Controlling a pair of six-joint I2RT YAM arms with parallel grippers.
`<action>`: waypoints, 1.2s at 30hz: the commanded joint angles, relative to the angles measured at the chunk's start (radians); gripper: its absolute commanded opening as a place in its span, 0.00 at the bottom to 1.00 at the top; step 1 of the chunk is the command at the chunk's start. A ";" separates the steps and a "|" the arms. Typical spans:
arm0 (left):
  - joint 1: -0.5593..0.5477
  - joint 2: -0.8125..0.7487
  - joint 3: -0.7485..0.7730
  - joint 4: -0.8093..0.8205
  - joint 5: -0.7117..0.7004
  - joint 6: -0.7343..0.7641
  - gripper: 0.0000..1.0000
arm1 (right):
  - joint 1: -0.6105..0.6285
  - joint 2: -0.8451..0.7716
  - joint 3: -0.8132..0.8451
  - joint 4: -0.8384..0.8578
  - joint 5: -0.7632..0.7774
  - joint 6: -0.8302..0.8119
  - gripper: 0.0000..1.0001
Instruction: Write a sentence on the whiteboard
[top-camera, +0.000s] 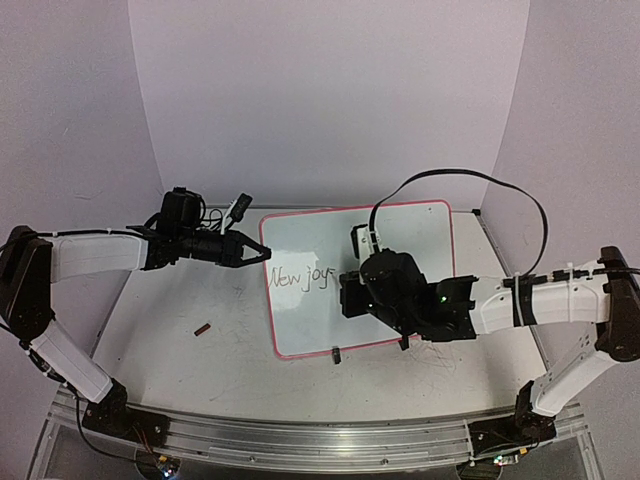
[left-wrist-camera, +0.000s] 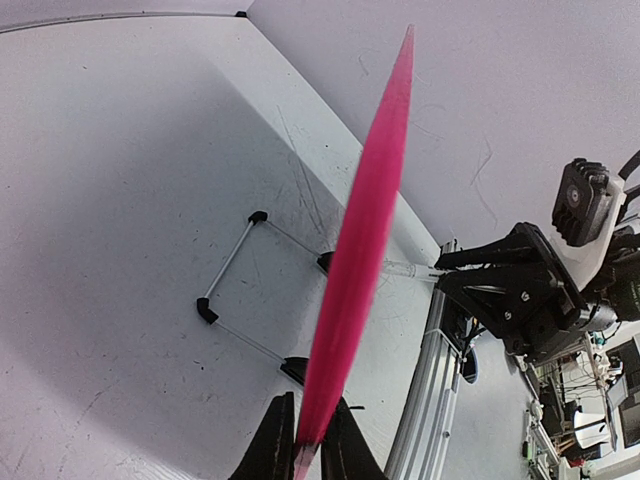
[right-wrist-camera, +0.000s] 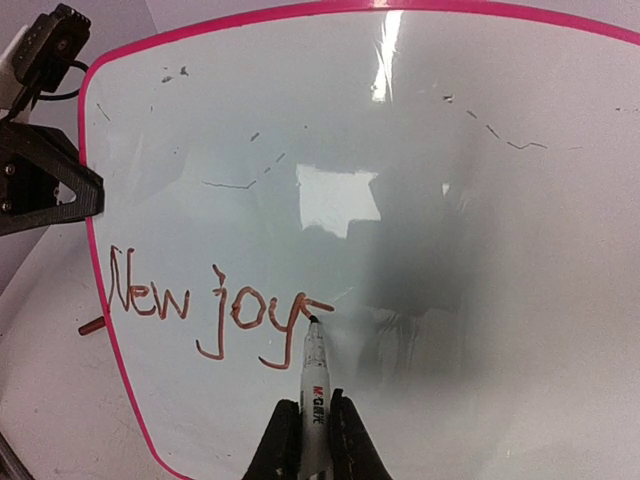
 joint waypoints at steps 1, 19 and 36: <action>-0.019 -0.002 0.010 0.008 0.032 0.011 0.09 | -0.002 -0.029 -0.014 -0.030 0.047 0.015 0.00; -0.021 0.003 0.010 0.007 0.034 0.010 0.09 | -0.001 -0.035 -0.034 -0.046 0.032 0.039 0.00; -0.021 0.000 0.012 0.008 0.033 0.011 0.09 | 0.001 0.029 0.028 0.001 -0.012 0.006 0.00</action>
